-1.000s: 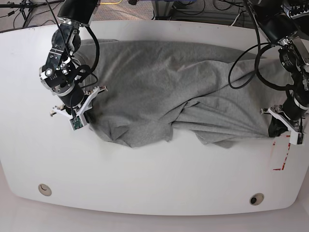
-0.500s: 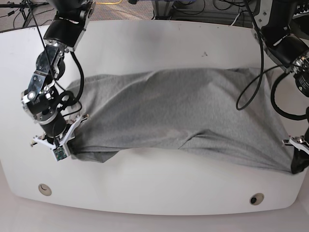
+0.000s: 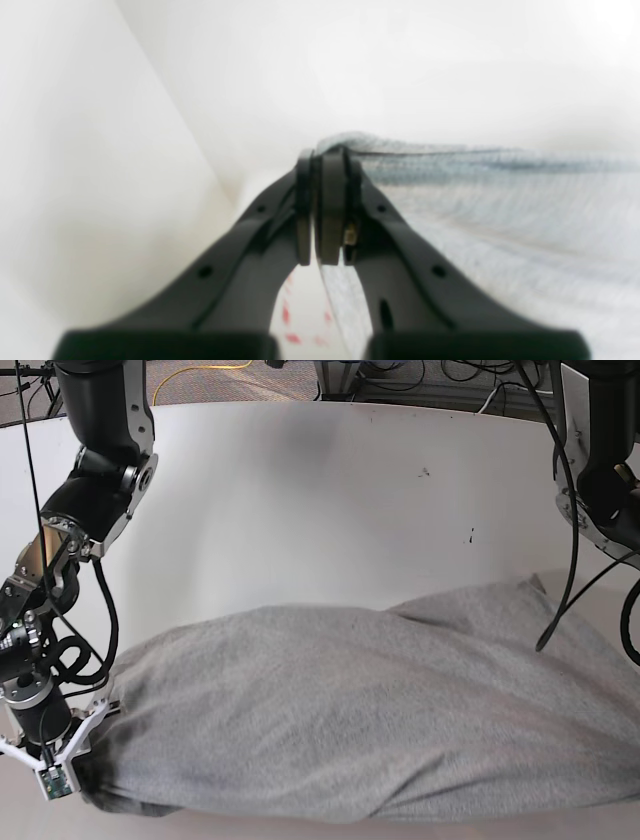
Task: Fold the T-shirt properly
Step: 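Lift the shirt and stretch it between the grippers again, then lay the shirt flat on the table with both grippers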
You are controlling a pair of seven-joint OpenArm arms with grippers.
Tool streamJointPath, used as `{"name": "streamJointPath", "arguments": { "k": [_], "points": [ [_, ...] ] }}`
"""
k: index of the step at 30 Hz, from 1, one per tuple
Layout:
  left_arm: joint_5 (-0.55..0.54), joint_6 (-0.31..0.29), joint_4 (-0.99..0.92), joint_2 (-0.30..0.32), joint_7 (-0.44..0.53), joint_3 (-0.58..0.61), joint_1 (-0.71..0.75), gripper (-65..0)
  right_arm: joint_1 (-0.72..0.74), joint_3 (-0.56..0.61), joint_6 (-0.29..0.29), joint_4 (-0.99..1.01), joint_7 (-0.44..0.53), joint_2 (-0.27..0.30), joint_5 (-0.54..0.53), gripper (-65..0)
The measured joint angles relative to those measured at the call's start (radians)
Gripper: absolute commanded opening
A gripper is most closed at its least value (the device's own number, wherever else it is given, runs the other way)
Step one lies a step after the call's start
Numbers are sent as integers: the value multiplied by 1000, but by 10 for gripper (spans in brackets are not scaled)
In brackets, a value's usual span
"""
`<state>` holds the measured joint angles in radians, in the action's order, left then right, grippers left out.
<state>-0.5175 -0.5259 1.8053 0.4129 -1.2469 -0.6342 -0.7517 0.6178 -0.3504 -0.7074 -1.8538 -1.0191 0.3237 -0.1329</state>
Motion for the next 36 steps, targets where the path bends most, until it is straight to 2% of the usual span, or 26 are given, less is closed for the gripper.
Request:
{"name": "streamJointPath", "arguments": {
  "k": [4, 10, 14, 18, 24, 30, 36],
  "points": [
    [-6, 1, -33, 27, -19, -4, -90, -650, 95, 4, 0, -4, -16, 18, -3, -650],
    [-4, 0, -124, 47, -47, 2, -234, -650, 227, 78, 0, -3, -21, 70, -4, -650],
    [-2, 1, -173, 66, -45, 28, -306, -650, 274, 109, 0, -4, -21, 85, -5, -650],
    [0, 2, -182, 61, -34, 44, -313, -650, 276, 117, 0, -11, -22, 84, -3, -650],
    [-8, 1, -183, 58, -36, 40, -225, -650, 198, 111, -1, -16, -28, 87, -2, -650],
    [10, -3, -145, 42, -47, 16, -27, -650, 7, 30, -2, -100, -41, 63, 6, -650],
    [-32, 1, -58, 0, -46, -55, 180, -650, -206, -51, 0, -155, -33, -3, 12, -650]
  ]
}}
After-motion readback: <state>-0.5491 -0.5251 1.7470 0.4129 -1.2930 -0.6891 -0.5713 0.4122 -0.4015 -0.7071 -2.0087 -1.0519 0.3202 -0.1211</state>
